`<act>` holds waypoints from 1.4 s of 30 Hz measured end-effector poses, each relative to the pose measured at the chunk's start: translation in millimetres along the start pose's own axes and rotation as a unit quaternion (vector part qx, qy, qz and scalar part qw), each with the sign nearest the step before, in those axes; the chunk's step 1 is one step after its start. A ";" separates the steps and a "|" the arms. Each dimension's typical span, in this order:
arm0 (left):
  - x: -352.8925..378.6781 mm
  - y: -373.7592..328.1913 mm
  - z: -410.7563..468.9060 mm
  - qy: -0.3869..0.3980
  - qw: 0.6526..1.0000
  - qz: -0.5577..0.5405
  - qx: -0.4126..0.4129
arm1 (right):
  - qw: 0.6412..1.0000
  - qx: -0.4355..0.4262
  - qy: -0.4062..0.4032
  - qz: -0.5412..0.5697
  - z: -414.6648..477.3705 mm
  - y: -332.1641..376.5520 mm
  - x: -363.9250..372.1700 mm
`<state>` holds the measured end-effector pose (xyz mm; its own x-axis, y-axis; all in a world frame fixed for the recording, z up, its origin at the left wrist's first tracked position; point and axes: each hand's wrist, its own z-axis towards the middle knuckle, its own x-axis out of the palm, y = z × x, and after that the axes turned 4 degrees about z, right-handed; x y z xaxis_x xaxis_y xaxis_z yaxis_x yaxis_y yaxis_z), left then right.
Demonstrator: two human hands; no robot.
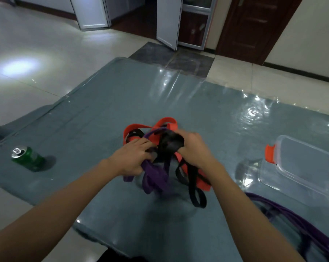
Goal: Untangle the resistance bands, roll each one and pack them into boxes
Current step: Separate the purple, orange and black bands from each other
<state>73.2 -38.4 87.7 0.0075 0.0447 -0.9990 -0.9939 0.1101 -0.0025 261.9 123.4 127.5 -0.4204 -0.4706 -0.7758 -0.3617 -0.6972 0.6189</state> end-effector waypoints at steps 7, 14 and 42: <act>-35.2 29.7 4.7 -0.039 0.999 0.007 -0.018 | 0.985 -0.009 -0.145 0.091 15.2 50.9 -86.2; -28.0 31.9 -13.7 -0.012 0.999 -0.012 -0.041 | 0.974 0.046 -0.171 0.144 -2.4 45.3 -97.8; 42.8 -19.1 -44.3 0.157 0.976 -0.127 -0.079 | 0.946 0.120 0.194 -0.229 -65.4 -83.4 89.0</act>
<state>87.7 -82.6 43.0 0.2463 -0.2732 -0.9299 -0.9692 -0.0778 -0.2339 309.0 104.3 -1.2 0.1476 -0.3442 -0.9272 -0.6305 -0.7551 0.1799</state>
